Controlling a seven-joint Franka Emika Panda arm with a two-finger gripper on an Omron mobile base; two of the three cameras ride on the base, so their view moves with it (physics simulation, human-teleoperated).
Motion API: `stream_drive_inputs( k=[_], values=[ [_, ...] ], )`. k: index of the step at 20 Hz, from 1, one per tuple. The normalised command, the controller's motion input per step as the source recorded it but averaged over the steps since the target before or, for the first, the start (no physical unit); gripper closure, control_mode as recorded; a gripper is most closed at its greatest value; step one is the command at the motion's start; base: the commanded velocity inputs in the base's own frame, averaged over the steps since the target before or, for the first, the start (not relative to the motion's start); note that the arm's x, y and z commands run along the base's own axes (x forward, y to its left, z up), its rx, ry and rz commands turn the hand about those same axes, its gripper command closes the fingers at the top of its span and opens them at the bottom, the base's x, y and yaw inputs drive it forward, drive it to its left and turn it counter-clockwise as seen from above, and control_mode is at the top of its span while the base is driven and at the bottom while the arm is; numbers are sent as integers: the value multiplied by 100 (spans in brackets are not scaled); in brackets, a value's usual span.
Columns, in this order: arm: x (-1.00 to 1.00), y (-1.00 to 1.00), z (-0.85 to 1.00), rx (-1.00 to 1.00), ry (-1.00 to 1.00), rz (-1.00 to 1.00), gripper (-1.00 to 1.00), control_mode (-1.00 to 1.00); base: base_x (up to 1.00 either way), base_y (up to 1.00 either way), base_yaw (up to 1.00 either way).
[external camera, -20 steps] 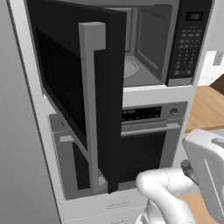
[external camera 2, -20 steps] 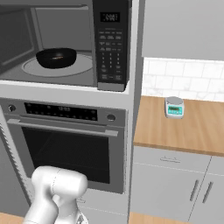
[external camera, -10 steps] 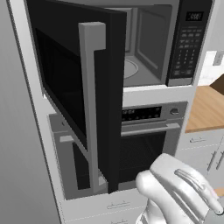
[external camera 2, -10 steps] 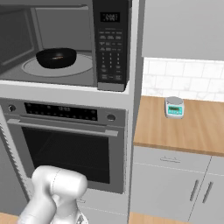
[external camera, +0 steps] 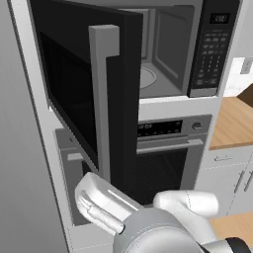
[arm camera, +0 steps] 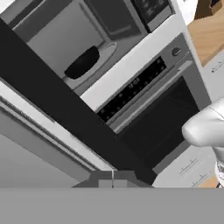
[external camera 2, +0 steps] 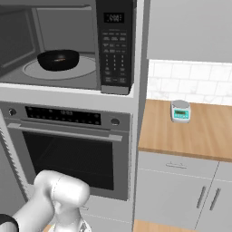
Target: Open the microwave, place the bowl with waffle inside the microwave, then close the microwave door and turn it on.
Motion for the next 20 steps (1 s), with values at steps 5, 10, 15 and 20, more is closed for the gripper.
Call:
stream_drive_inputs(
  k=[5,10,15,20],
  values=[
    [82,95,-31,-30,6,-4,100,-100,0,0,0],
    [87,100,-61,-36,23,-2,100,-100,0,0,0],
    [86,59,-37,-23,6,-7,100,-100,0,0,0],
    [87,-4,-1,-16,0,-11,100,-100,0,0,0]
  ],
)
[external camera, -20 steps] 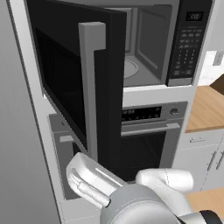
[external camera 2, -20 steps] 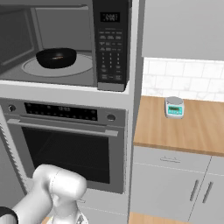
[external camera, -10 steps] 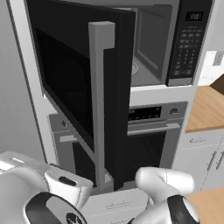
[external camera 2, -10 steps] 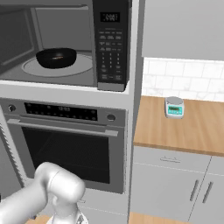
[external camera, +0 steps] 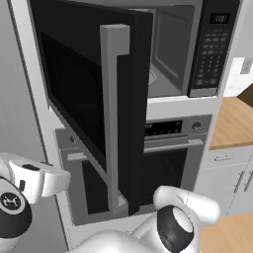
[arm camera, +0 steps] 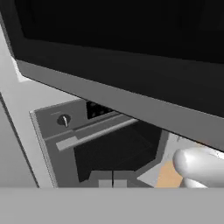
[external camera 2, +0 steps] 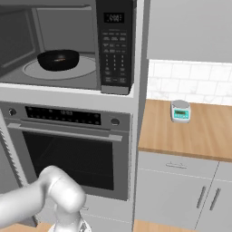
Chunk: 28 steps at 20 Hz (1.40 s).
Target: Open the microwave, place the bowl with waffle inside the microwave, then close the microwave door and turn it on.
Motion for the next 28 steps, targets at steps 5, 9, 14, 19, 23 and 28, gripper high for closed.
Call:
stream_drive_inputs(
  k=[5,9,14,19,23,28],
  values=[
    [77,-66,0,-17,0,-9,100,-100,0,0,0],
    [45,-100,4,-15,-3,-1,100,-100,0,0,0],
    [37,-100,8,-10,-10,0,100,-100,0,0,0],
    [63,-100,0,-6,-9,0,100,-100,0,0,0],
    [97,-90,8,-5,-14,0,100,-100,0,0,0],
    [93,-57,43,-6,-33,1,100,-100,0,0,0]
  ],
)
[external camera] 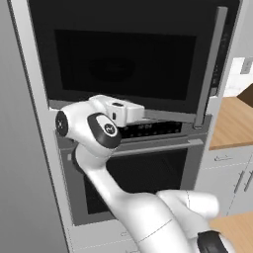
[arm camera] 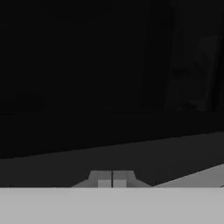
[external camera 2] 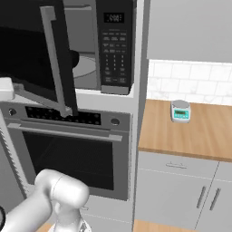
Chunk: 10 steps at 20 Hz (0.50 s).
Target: Open the microwave, place the bowl with waffle inside the microwave, then close the microwave door and turn it on.
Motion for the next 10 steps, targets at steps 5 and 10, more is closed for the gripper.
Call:
stream_drive_inputs(
  k=[5,10],
  values=[
    [38,-33,100,-1,-13,1,100,-100,0,0,0],
    [53,-26,100,0,1,11,100,-100,0,0,0]
  ],
)
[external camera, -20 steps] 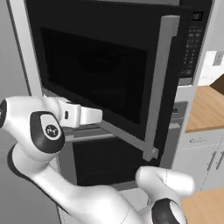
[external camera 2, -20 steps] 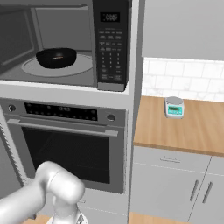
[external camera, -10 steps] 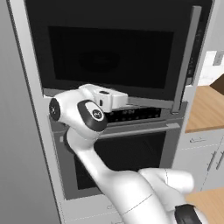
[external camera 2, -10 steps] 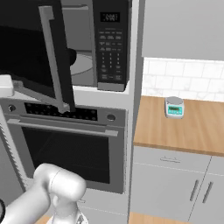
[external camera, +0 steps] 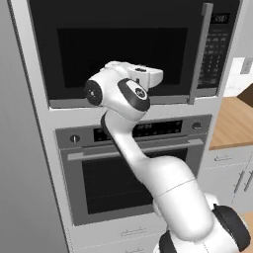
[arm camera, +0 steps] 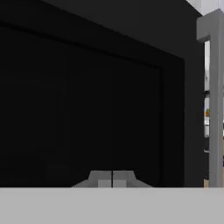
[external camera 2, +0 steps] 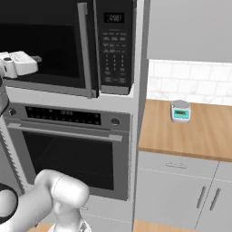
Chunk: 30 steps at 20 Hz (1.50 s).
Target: Open the microwave, place the bowl with waffle inside the microwave, then close the microwave door and turn it on.
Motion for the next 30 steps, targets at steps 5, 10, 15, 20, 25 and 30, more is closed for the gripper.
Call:
stream_drive_inputs(
  k=[5,10,15,20,25,30],
  values=[
    [97,-28,9,3,15,39,100,-100,0,0,0],
    [100,-4,-60,1,16,50,100,-100,0,0,0],
    [96,-15,-50,5,19,32,100,-100,0,0,0],
    [30,-38,-23,6,9,17,100,-100,0,0,0],
    [-92,-29,6,2,10,25,100,-100,0,0,0],
    [-100,-63,16,17,14,15,100,-100,0,0,0]
  ],
)
